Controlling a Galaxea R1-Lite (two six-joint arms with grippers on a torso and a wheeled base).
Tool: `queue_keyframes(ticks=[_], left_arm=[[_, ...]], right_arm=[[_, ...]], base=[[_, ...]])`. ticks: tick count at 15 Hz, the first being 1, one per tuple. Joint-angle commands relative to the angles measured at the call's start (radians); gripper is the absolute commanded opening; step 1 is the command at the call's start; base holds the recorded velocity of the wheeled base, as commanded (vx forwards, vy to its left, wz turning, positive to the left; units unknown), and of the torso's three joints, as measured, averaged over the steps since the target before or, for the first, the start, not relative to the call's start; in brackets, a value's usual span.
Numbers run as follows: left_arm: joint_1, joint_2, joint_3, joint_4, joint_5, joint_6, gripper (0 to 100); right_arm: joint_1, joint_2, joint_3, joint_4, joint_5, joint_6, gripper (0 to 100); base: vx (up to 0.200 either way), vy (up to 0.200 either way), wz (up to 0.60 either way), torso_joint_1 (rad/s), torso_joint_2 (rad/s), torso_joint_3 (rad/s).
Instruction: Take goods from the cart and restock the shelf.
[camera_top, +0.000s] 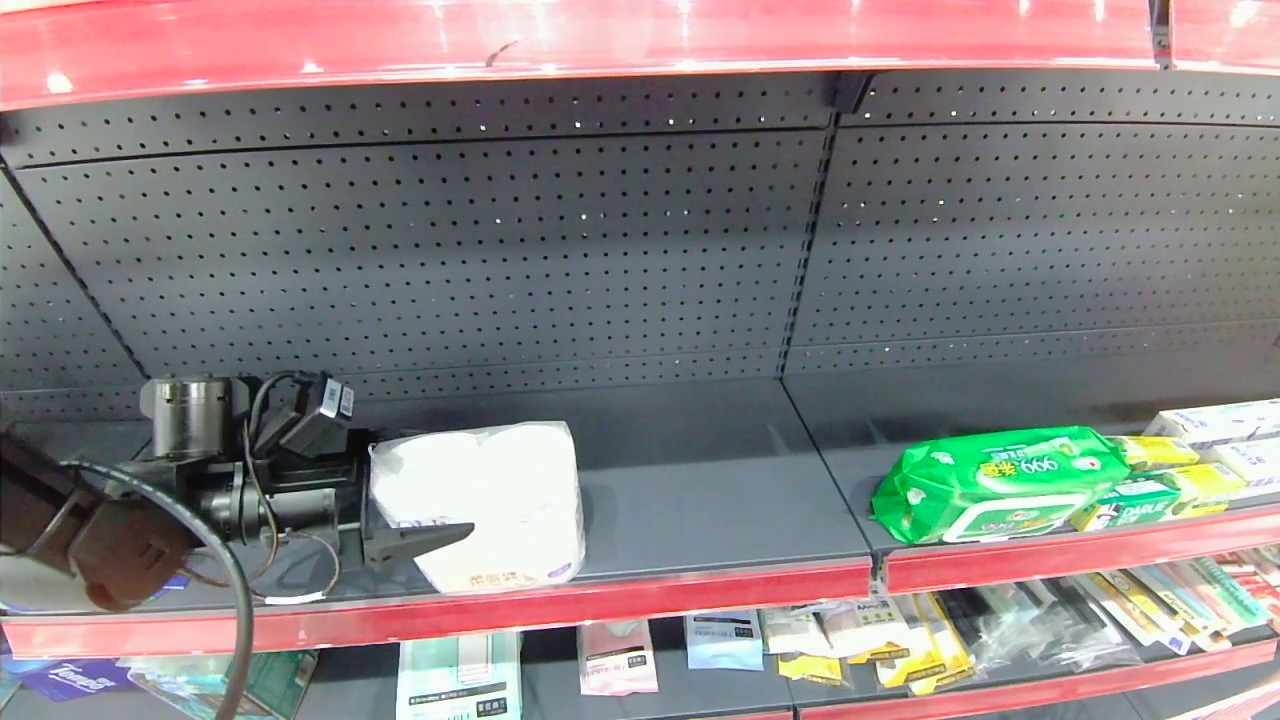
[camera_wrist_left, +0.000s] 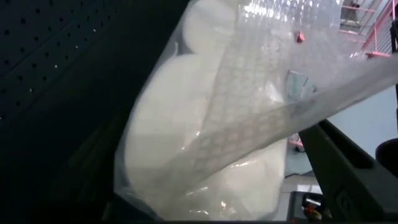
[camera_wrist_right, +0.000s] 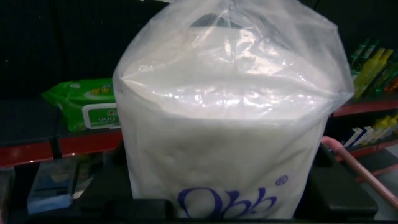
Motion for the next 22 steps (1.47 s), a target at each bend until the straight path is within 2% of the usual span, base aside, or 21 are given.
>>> queue_keyframes(ticks=[1,2,3,4,5,6,7,8,10,11,12,14,15,17,18,20,22], left_arm=[[0.019,-0.084,0.001,-0.001,-0.002,-0.063,100],[0.022,-0.136,0.001,-0.001,-0.003,-0.131,100],[0.022,-0.155,-0.002,-0.001,-0.003,-0.155,100],[0.02,-0.196,-0.021,-0.009,-0.003,-0.22,100],[0.02,-0.204,-0.027,-0.019,-0.003,-0.243,100],[0.02,-0.207,-0.033,-0.065,-0.002,-0.29,100],[0.02,-0.207,-0.031,-0.096,0.0,-0.312,100],[0.02,-0.207,-0.03,-0.145,0.007,-0.347,100],[0.019,-0.212,-0.033,-0.272,0.138,-0.502,100],[0.006,-0.207,-0.036,-0.335,0.273,-0.574,100],[-0.029,-0.195,-0.038,-0.375,0.431,-0.621,100],[-0.077,-0.195,-0.042,-0.394,0.734,-0.666,100],[-0.078,-0.196,-0.061,-0.375,0.863,-0.666,100],[-0.078,-0.216,-0.062,-0.3,1.185,-0.667,100],[-0.081,-0.256,-0.022,-0.286,1.224,-0.674,100],[-0.083,-0.455,0.142,-0.13,1.139,-0.674,100],[-0.086,-0.649,0.202,0.05,1.041,-0.674,100]], right_arm=[[0.001,0.0,0.005,0.0,0.002,-0.001,0],[0.001,-0.001,0.009,0.0,0.002,-0.001,0],[0.001,-0.001,0.012,0.001,0.002,-0.001,0],[0.001,-0.001,0.014,0.001,0.002,0.001,0],[0.001,-0.001,0.014,0.001,0.002,0.001,0],[0.002,0.0,0.015,0.001,0.004,0.001,0],[0.002,0.0,0.015,0.001,0.004,0.001,0],[0.002,0.0,0.023,0.0,0.006,0.001,0],[0.004,-0.003,0.029,0.0,0.007,0.001,0],[0.007,-0.003,0.031,0.0,0.007,0.003,0],[0.008,-0.003,0.035,0.0,0.009,0.003,0],[0.008,-0.001,0.04,-0.002,0.012,0.003,0],[0.008,0.003,0.04,-0.005,0.012,0.003,0],[0.008,0.026,0.04,-0.006,0.01,0.003,0],[0.008,0.043,0.04,-0.006,0.01,0.003,0],[0.01,0.134,0.014,-0.011,0.012,0.001,0],[0.013,0.216,-0.012,-0.018,0.019,0.009,0]], base=[[0.0,0.0,0.0,0.0,0.0,0.0],[0.0,0.0,0.0,0.0,0.0,0.0],[0.0,0.0,0.0,0.0,0.0,0.0],[0.0,0.0,0.0,0.0,0.0,0.0],[0.0,0.0,0.0,0.0,0.0,0.0],[0.0,0.0,0.0,0.0,0.0,0.0],[0.0,0.0,0.0,0.0,0.0,0.0],[0.0,0.0,0.0,0.0,0.0,0.0],[0.0,0.0,0.0,0.0,0.0,0.0],[0.0,0.0,0.0,0.0,0.0,0.0],[0.0,0.0,0.0,0.0,0.0,0.0],[0.0,0.0,0.0,0.0,0.0,0.0],[0.0,0.0,0.0,0.0,0.0,0.0],[0.0,0.0,0.0,0.0,0.0,0.0],[0.0,0.0,0.0,0.0,0.0,0.0],[0.0,0.0,0.0,0.0,0.0,0.0],[0.0,0.0,0.0,0.0,0.0,0.0]])
